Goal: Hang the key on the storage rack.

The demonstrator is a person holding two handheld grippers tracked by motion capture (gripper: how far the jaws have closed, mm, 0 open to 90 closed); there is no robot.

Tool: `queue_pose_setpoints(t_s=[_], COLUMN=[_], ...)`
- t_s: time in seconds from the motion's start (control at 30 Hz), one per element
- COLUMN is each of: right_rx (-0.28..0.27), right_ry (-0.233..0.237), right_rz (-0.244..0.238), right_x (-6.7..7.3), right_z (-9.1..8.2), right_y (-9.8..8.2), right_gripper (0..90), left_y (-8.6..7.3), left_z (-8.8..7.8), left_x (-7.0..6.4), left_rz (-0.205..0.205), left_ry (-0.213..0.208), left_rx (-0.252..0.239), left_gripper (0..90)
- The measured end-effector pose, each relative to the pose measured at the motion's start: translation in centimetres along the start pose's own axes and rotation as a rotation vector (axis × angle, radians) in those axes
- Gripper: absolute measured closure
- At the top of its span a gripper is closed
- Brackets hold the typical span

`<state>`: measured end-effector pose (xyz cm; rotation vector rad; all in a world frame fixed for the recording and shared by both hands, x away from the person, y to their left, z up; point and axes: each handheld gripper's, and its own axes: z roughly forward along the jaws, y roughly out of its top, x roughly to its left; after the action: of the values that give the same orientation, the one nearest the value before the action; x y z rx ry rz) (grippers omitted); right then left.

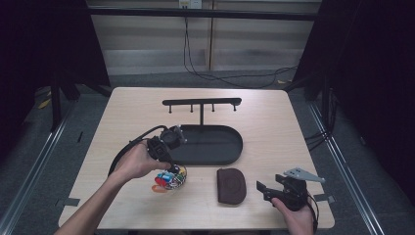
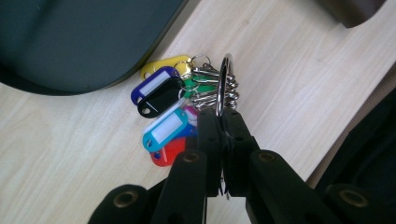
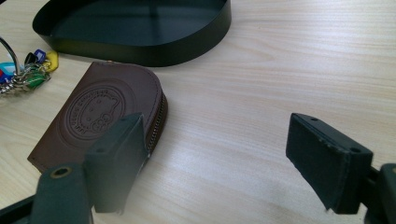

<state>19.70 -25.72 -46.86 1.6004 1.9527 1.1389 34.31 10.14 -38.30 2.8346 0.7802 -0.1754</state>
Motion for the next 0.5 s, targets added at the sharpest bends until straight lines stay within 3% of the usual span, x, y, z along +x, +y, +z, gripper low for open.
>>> queue_pose_setpoints(t_s=[0.27,0.5], right_rx=[-0.002,-0.001], right_ry=[0.0,-0.002], right_rz=[-0.004,-0.006], right_x=[0.1,0.0], right_z=[0.0,0.0], right_y=[0.0,0.0], right_gripper=[19.9,19.9], left_y=[0.5,0.7], left_z=[-2.2,-3.3], left_x=[-0.6,-0.7], left_rz=[0.022,0.033], left_ry=[0.004,0.004], left_rx=[-0.006,0.018], left_gripper=[88.0,88.1])
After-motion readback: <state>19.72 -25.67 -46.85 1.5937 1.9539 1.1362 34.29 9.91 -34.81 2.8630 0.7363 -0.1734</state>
